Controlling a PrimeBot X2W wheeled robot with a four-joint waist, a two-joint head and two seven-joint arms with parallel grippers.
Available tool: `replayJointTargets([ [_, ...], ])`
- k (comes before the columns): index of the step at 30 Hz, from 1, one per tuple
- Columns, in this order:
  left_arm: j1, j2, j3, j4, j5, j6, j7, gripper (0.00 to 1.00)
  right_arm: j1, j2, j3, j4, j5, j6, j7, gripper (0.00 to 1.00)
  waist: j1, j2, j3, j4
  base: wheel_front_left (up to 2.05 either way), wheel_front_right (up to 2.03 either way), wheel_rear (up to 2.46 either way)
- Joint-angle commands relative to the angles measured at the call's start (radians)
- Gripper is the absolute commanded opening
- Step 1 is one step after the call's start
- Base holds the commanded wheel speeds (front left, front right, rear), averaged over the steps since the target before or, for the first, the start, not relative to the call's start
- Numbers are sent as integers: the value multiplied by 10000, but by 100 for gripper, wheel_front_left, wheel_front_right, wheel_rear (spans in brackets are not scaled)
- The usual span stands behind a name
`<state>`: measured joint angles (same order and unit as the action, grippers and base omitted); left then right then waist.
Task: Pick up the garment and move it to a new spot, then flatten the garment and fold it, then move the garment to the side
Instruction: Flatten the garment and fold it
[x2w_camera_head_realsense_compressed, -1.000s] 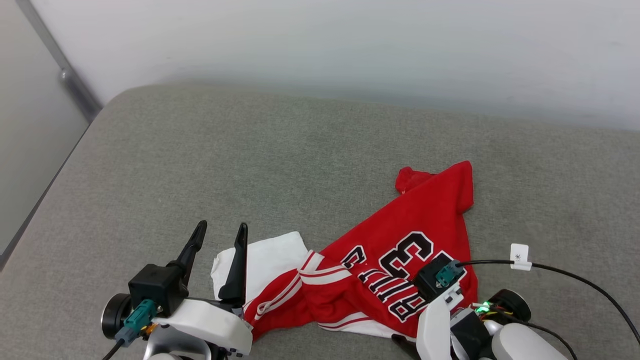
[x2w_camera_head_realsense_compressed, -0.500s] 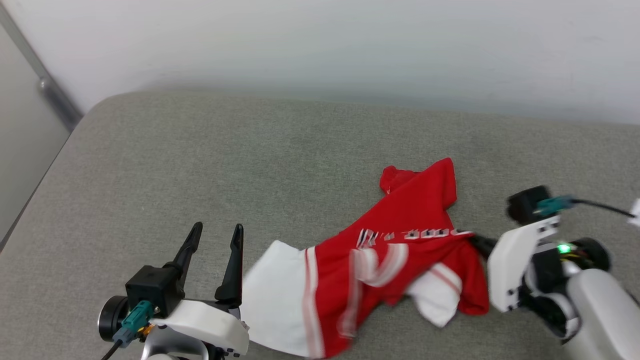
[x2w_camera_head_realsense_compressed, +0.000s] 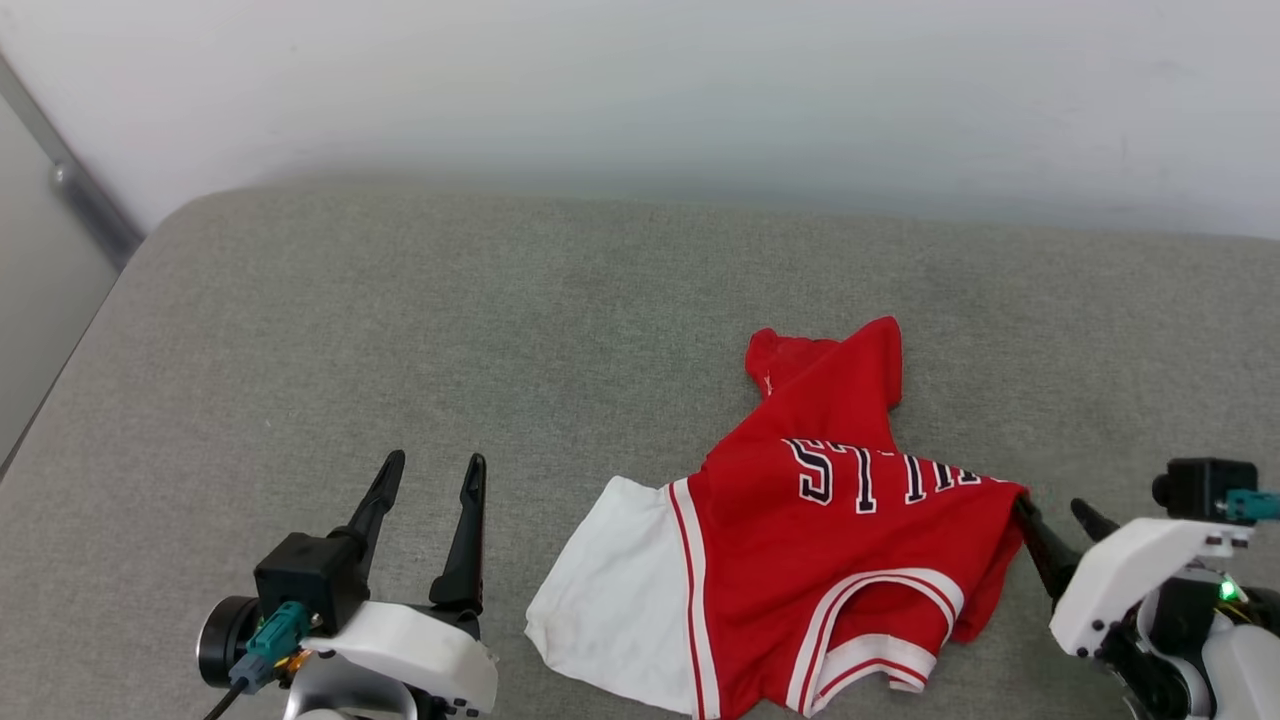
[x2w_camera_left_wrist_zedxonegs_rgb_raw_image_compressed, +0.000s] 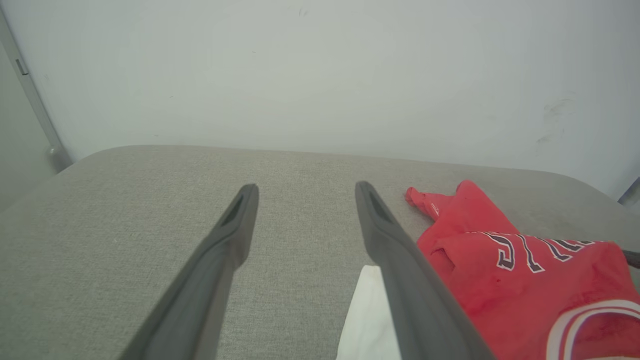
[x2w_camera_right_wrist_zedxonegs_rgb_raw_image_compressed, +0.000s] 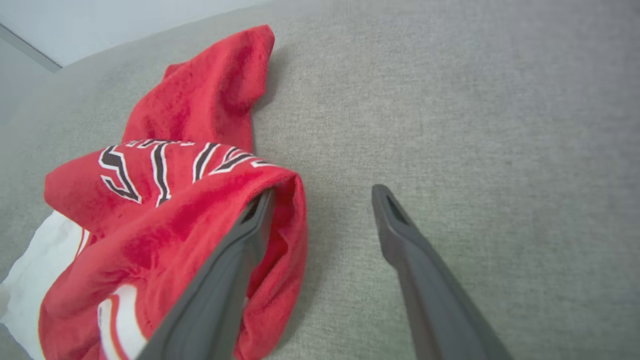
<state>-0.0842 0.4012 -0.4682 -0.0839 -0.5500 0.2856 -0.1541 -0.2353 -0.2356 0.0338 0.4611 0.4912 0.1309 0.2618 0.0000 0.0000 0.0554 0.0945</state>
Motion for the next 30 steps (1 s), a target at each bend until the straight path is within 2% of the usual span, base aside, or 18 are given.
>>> replayJointTargets([
  [1, 26, 28, 18, 29, -17, 41, -46, 100, 189, 44, -80, -85, -37, -3, -172, 100, 0, 0, -64, -23, 0, 0, 0],
  [4, 191, 68, -3, 53, -30, 111, -15, 100, 852, 114, -338, -778, -303, -3, -901, 100, 0, 0, -363, -124, 0, 0, 0],
  [9, 350, 125, -18, -8, -39, 201, 63, 100, 1761, 252, -748, -1865, -747, -3, -881, 100, 0, 0, -655, -252, 0, 0, 0],
  [14, 459, 209, -34, -146, -34, 276, 141, 100, 2598, 463, -1074, -3357, -1419, -3, 217, 100, 0, 0, -784, -395, 0, 0, 0],
  [19, 383, 226, -93, -201, 3, 283, 195, 100, 2709, 584, -806, -4231, -1583, -3, 2137, 100, 0, 0, -783, -423, 0, 0, 0],
  [23, 289, 193, -173, -220, 42, 261, 224, 100, 2156, 440, -496, -4229, -1422, -3, 3310, 100, 0, 0, -684, -320, 0, 0, 0],
  [30, 86, 96, -255, -125, 20, 198, 185, 100, 900, 311, 234, -2887, -789, -3, 4300, 100, 0, 0, -278, 92, 0, 0, 0],
])
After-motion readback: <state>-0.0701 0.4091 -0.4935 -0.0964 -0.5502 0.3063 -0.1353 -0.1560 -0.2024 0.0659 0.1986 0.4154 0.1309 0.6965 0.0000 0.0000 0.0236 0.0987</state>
